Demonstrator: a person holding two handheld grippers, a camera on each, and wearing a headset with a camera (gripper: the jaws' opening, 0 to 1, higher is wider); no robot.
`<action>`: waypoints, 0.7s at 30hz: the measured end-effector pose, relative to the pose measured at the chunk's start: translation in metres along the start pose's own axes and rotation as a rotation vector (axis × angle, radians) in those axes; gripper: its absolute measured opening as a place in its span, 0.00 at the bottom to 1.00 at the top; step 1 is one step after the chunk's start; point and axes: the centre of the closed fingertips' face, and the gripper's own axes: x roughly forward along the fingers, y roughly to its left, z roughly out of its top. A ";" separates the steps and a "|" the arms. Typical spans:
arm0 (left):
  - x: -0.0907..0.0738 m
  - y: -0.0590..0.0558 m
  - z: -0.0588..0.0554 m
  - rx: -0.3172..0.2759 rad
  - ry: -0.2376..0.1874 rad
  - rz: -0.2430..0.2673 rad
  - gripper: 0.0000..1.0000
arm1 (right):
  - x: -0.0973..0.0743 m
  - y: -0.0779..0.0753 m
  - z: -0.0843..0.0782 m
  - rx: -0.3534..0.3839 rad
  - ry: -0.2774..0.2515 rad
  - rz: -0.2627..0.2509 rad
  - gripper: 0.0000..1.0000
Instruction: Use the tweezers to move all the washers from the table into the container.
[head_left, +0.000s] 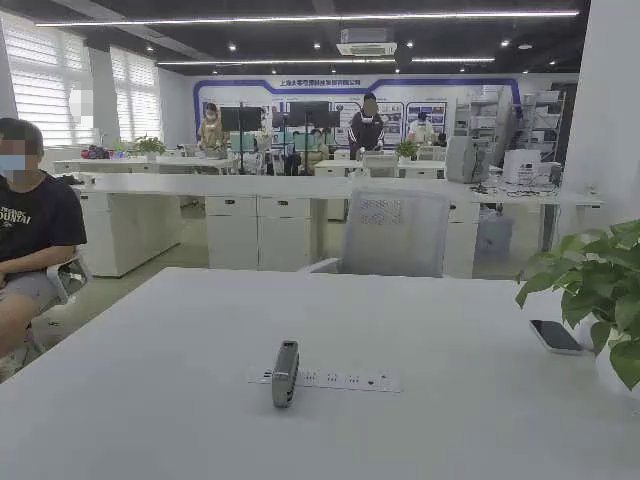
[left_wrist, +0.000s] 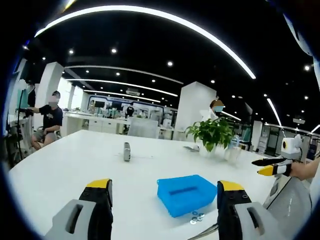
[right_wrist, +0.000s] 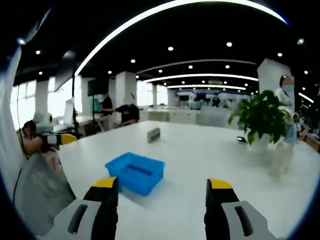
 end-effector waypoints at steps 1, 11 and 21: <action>0.000 0.000 0.000 0.000 0.001 0.000 0.87 | 0.000 0.000 0.000 0.001 -0.001 0.000 0.68; 0.000 0.000 0.000 0.000 0.003 -0.001 0.86 | 0.000 0.000 -0.001 0.000 0.003 0.001 0.68; 0.000 0.001 -0.001 -0.003 0.007 0.000 0.85 | 0.001 0.001 -0.001 -0.002 0.007 0.007 0.68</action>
